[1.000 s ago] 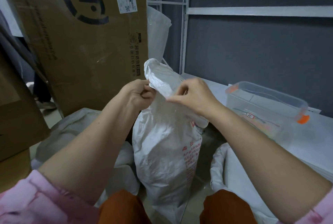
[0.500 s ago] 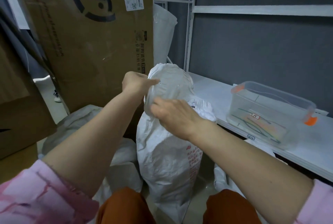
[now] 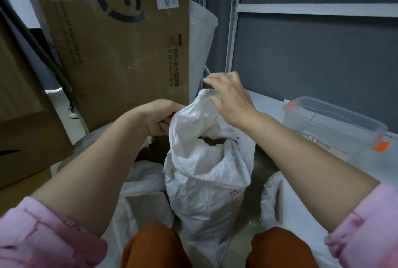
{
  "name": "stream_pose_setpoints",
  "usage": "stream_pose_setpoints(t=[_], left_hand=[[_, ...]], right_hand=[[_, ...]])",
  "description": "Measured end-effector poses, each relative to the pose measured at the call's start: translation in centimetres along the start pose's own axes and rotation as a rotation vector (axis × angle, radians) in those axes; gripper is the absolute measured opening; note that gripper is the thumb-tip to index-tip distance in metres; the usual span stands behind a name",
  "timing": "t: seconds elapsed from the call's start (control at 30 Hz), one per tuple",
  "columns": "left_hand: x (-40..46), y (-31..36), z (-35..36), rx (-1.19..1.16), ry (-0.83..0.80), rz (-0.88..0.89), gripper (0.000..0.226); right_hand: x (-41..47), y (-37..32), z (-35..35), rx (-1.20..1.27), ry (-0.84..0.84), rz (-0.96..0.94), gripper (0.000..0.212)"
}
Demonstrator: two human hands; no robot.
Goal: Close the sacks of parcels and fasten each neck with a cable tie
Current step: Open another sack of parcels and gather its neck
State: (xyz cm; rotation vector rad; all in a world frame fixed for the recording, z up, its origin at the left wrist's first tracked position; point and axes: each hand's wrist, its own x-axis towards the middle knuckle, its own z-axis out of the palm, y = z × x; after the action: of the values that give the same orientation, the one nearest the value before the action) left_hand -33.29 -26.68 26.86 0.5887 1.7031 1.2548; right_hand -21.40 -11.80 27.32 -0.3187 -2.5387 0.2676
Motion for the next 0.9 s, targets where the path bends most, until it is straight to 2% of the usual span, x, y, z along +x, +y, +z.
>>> stream_pose_setpoints(t=[0.13,0.2,0.23,0.3,0.33,0.37,0.43,0.47,0.57,0.7,0.8,0.9], left_hand=[[-1.0,-0.7,-1.6,0.073,0.023,-0.005,0.048],[-1.1,-1.1,-2.4,0.123,0.115,-0.02,0.048],[-1.1,-1.1,-2.7,0.208,0.22,-0.013,0.045],[-0.9,-1.2,-2.7,0.403,0.53,0.063,0.037],[-0.8,-1.1,-2.4,0.43,0.661,0.156,0.034],[-0.8,-0.7,-1.8,0.409,0.711,0.267,0.031],[-1.3,0.0,0.1,0.404,0.621,0.444,0.023],[-1.6,0.3,1.0,0.477,0.558,0.477,0.021],[-1.8,0.6,1.9,0.692,0.451,0.49,0.02],[-1.8,0.4,2.3,0.775,0.398,0.478,0.017],[-1.7,0.4,1.7,0.575,0.424,0.342,0.016],[-1.7,0.1,-0.2,0.203,0.292,0.146,0.024]], right_hand=[[1.3,0.3,1.1,0.107,-0.126,0.023,0.02],[1.5,0.0,1.0,0.295,-0.186,0.088,0.016],[1.5,-0.2,0.7,0.394,-0.22,0.127,0.014],[1.5,-0.5,0.2,0.506,-0.298,0.213,0.008],[1.5,-0.6,0.0,0.523,-0.335,0.245,0.004],[1.6,-0.8,-0.1,0.524,-0.374,0.261,0.008],[2.0,-1.3,-0.4,0.488,-0.451,0.272,0.016],[2.2,-1.5,-0.6,0.467,-0.483,0.275,0.018],[2.7,-1.7,-0.9,0.413,-0.531,0.283,0.022],[2.7,-1.2,-1.0,0.415,-0.565,0.319,0.023],[2.5,-1.0,-0.9,0.433,-0.444,0.274,0.027],[2.0,-0.5,-1.0,0.44,-0.346,0.148,0.02]])
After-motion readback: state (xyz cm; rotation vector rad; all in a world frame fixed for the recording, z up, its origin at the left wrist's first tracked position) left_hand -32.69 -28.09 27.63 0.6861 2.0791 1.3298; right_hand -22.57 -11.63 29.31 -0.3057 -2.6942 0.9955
